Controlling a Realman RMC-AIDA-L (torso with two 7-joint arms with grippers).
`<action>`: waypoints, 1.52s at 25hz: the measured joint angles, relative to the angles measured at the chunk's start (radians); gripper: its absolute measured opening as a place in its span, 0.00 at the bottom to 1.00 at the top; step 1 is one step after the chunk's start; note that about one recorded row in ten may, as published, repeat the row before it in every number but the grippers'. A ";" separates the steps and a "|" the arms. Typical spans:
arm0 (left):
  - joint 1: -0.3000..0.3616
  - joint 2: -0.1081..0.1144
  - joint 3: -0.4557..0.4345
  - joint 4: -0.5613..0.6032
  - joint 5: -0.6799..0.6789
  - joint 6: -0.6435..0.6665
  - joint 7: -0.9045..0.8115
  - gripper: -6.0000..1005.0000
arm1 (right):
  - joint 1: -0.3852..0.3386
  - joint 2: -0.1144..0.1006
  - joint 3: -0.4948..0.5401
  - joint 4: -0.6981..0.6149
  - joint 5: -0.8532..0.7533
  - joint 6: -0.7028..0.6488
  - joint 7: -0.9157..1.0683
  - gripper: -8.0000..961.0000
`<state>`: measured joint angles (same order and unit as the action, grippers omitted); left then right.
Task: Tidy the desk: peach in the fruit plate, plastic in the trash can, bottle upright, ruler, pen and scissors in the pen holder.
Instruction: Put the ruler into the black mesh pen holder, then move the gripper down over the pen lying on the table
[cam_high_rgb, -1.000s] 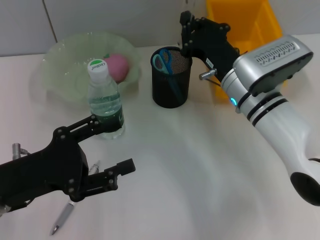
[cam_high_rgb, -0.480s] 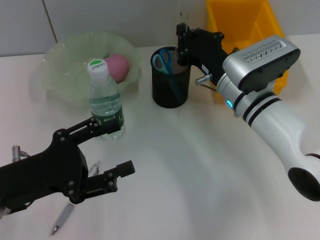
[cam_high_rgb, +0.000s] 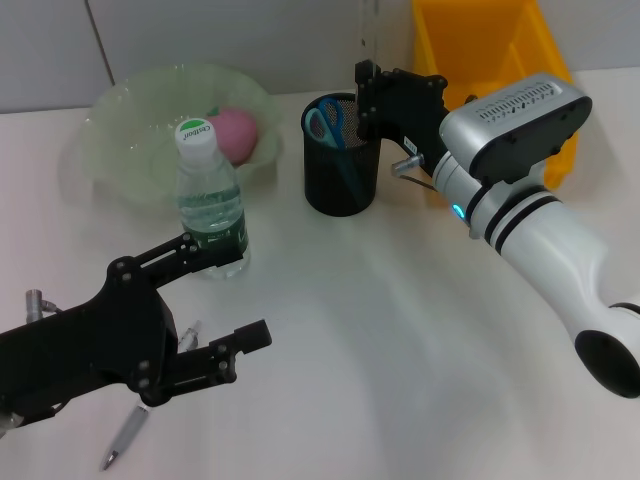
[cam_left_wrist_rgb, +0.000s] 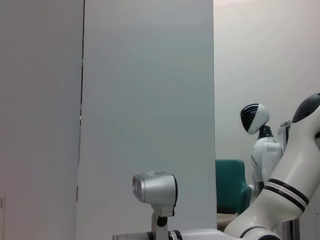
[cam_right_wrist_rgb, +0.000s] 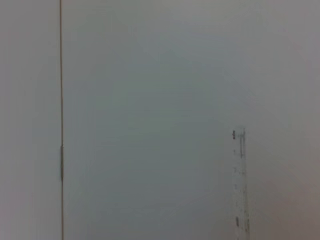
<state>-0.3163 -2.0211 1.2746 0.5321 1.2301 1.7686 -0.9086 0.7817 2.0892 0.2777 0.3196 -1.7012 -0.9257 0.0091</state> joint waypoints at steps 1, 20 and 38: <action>0.000 0.000 0.000 0.000 0.000 0.000 0.000 0.78 | 0.001 0.000 0.000 0.000 0.000 0.001 0.000 0.02; 0.007 0.010 -0.033 0.011 0.008 -0.006 -0.087 0.78 | -0.251 -0.010 -0.006 0.042 -0.140 -0.491 0.133 0.52; 0.287 -0.050 -0.004 0.802 0.521 -0.359 -0.937 0.78 | -0.396 -0.013 -0.128 -0.663 -0.676 -0.962 0.792 0.77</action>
<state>-0.0293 -2.0710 1.2709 1.3345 1.7514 1.4099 -1.8456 0.3856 2.0758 0.1497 -0.3434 -2.3770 -1.8876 0.8015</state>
